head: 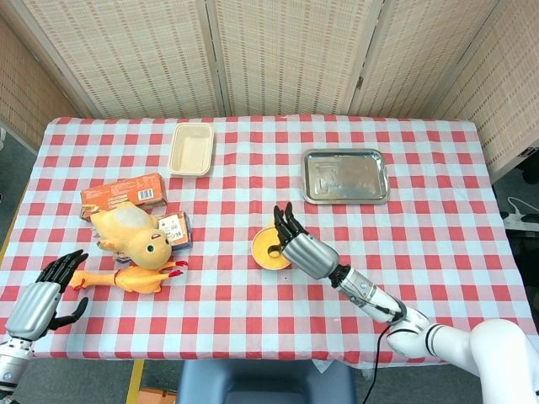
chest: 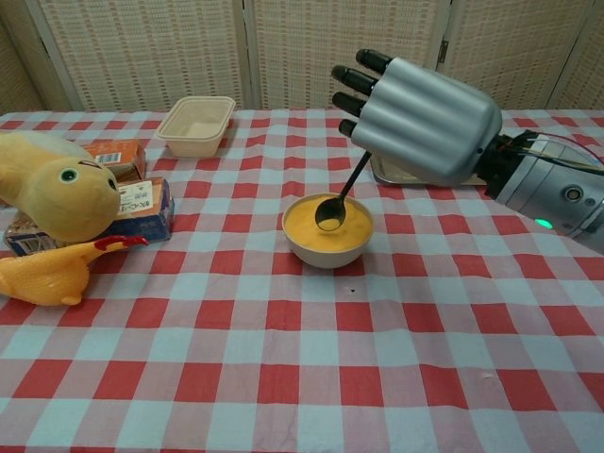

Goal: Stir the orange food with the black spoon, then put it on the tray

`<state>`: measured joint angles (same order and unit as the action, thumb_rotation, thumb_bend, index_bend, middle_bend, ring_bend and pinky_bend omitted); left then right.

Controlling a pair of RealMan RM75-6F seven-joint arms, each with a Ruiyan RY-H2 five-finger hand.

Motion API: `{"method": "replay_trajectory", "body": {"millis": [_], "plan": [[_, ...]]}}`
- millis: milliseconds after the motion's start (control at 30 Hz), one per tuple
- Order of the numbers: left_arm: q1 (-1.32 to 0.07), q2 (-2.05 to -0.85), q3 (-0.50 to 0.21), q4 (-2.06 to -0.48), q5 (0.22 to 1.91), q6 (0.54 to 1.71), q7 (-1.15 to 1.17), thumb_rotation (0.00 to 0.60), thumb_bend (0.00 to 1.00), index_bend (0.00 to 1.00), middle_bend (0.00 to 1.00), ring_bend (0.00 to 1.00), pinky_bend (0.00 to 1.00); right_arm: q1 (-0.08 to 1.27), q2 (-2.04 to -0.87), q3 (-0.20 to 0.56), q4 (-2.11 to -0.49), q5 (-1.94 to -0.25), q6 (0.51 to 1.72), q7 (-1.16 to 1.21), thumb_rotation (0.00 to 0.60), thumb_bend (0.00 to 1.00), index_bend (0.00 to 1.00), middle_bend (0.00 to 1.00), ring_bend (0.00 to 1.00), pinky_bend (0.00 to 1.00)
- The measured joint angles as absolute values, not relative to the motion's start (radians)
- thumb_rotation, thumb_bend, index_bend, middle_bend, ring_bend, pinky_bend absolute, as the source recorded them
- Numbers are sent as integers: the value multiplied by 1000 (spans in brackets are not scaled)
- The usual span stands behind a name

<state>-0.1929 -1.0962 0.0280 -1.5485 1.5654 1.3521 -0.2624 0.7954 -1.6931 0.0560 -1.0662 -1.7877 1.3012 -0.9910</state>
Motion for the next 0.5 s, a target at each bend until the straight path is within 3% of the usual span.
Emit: {"method": "replay_trajectory", "body": {"millis": [500], "plan": [[-193, -1093, 29, -1548, 1567, 1352, -268, 600, 446, 0, 0, 0, 89, 820, -1731, 57, -988, -1806, 1246, -1030, 600, 368, 976, 305, 127, 234]]}}
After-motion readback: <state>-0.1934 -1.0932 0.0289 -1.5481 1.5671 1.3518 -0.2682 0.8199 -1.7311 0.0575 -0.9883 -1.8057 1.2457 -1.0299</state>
